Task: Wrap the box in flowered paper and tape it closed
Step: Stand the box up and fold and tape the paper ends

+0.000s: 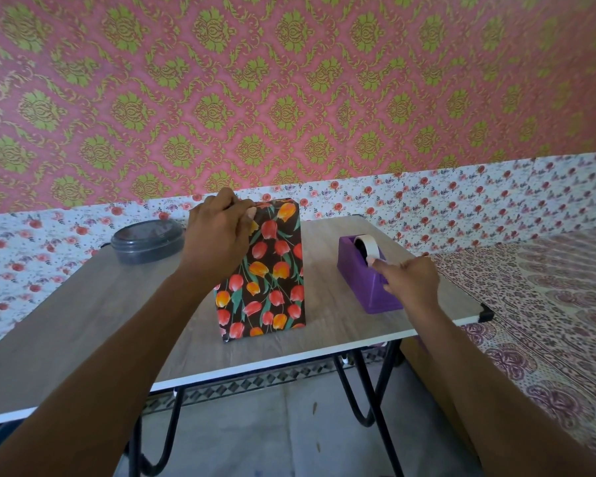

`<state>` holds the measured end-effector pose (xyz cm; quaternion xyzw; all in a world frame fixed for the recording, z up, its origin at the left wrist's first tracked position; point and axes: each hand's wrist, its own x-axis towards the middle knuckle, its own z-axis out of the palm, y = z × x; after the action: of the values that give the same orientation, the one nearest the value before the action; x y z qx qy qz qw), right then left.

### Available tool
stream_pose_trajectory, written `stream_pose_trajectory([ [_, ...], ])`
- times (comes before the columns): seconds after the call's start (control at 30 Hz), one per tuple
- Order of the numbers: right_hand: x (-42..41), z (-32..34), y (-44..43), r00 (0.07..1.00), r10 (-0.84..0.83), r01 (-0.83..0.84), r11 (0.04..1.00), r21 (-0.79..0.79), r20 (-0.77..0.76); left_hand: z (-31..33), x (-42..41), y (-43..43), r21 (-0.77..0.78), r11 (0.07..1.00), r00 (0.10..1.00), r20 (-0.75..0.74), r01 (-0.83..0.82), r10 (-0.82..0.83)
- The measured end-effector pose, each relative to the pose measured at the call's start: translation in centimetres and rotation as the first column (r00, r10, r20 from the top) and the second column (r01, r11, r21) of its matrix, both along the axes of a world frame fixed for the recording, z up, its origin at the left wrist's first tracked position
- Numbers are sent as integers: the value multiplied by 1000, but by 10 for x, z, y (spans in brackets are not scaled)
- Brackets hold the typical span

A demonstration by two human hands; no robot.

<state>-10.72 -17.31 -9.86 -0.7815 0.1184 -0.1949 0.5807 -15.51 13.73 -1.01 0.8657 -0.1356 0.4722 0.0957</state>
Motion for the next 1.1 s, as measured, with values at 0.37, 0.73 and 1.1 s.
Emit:
stream_pose_trajectory([
  [0.37, -20, -47, 12, 987, -144, 156, 955, 251, -65, -1, 2, 0, -12, 999, 1000, 1, 31, -31],
  [0.73, -36, -50, 16, 975, -40, -35, 944, 329, 221, 0, 1, 1, -12, 1000, 1000, -4, 23, -23],
  [1.1, -37, 56, 63, 810, 304, -447, 874, 192, 501, -2, 0, 0, -38, 999, 1000, -15, 23, -24],
])
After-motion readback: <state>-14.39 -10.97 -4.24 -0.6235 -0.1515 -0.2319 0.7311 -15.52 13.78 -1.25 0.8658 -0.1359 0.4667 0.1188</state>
